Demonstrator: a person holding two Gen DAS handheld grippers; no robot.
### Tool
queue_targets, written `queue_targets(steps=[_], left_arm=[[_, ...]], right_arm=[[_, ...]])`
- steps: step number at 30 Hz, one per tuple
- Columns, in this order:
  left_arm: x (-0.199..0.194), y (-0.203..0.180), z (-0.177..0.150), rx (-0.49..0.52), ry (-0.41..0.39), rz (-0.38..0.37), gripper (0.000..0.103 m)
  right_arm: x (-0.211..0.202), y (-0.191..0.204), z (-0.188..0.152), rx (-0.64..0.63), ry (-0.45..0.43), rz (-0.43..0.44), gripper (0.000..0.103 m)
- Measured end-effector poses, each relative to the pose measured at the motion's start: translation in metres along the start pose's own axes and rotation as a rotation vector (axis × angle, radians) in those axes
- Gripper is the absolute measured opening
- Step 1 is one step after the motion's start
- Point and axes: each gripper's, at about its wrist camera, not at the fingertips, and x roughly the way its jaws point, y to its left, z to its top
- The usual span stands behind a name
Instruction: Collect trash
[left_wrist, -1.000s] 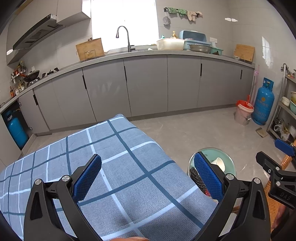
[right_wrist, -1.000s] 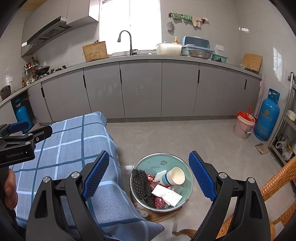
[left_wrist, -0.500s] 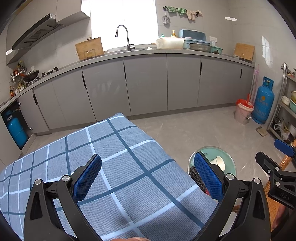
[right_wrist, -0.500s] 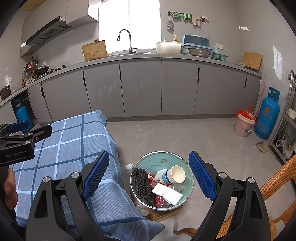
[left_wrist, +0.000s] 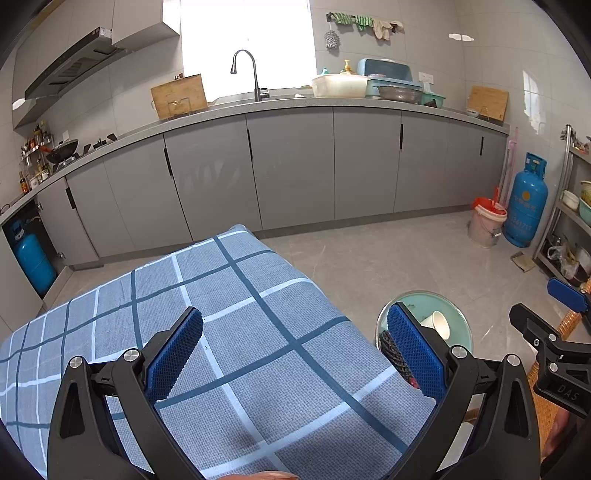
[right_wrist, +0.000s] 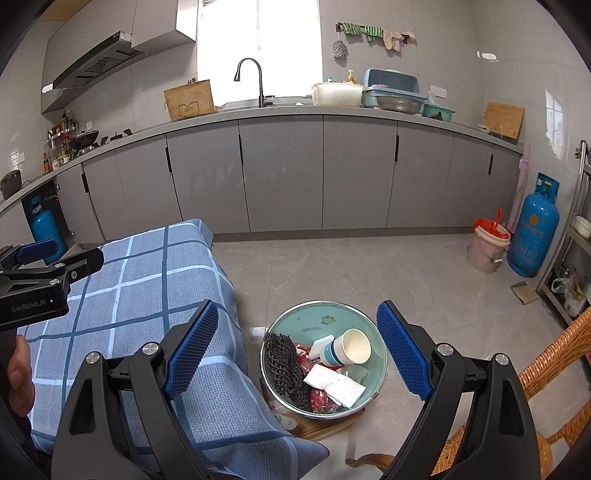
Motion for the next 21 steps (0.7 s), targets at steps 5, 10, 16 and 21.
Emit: queue_targets(steps=[5,10,16,21], left_arm=[[0.0,0.0004,-0.0005,-0.001,0.0,0.0,0.099],[-0.0002,0.0012,-0.0016,-0.001,-0.002,0.0,0.099],[-0.0001,0.0008,-0.0026,0.003,-0.001,0.003,0.099],[0.0003,0.0021,-0.0026,0.004,0.0,0.005,0.099]], right_arm=[[-0.0001,0.0001,0.0005,-0.001,0.0,-0.001,0.087],[-0.0004,0.0006,-0.0007,-0.004,-0.003,-0.001,0.087],[0.001,0.0003,-0.0021,-0.006,-0.003,0.0,0.087],[0.0018,0.0002,-0.0027,-0.006,-0.004,0.001,0.087]])
